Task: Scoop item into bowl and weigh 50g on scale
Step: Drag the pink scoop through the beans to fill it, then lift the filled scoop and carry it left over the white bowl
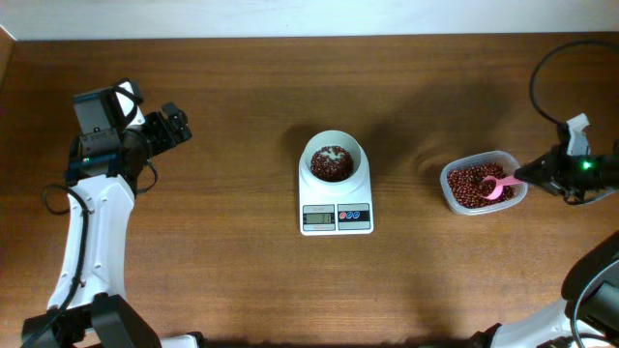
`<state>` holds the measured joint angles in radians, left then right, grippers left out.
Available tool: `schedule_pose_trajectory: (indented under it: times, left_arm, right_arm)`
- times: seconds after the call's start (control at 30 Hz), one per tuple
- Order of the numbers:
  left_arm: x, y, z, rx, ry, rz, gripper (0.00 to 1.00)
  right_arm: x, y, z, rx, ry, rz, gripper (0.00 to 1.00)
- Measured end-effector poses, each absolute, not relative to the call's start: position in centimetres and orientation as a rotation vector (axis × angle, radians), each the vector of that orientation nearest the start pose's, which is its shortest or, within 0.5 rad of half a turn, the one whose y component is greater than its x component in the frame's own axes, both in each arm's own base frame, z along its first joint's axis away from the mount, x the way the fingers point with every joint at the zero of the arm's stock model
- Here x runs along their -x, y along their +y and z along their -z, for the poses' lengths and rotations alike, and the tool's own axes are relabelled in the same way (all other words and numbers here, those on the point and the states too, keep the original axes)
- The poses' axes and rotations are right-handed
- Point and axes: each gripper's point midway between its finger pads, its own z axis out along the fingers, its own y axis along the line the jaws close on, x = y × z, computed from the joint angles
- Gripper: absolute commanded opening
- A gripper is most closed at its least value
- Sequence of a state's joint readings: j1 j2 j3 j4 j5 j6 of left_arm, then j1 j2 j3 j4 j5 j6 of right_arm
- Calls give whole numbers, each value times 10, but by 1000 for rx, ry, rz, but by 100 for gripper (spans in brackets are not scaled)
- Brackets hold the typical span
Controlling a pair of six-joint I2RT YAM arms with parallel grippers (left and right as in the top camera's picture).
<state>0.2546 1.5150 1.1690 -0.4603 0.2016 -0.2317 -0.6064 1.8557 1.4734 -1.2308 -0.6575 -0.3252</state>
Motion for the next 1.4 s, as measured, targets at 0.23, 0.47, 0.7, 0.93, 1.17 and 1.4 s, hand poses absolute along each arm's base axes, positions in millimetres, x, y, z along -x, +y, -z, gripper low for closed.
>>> schedule_pose_trajectory:
  times: [0.23,0.47,0.7,0.93,1.17,1.4]
  left_arm:
    - [-419,73,-175,476,2320,228,99]
    - [-419,73,-175,476,2320,228,99]
    - [-419,73,-176,476,2319,228,99]
    - [-419,73,-175,476,2320,228,99]
    - [-419,73,-175,477,2320,229,99]
    - [-419,73,-176,477,2319,229,99]
  right_arm:
    - [-328,-110,-122,-443,2636,-972,4]
    - [-330,-113,-134,-481,2540,-1055,4]
    - [-334,-105,-146,-492,2463,-1161,4]
    - [-337,-99,-156,-486,2399,-1231,4]
    - [-349,-79,-179,-432,2266,-1374,4]
    - [-360,9,-186,-160,2335,-1527,4]
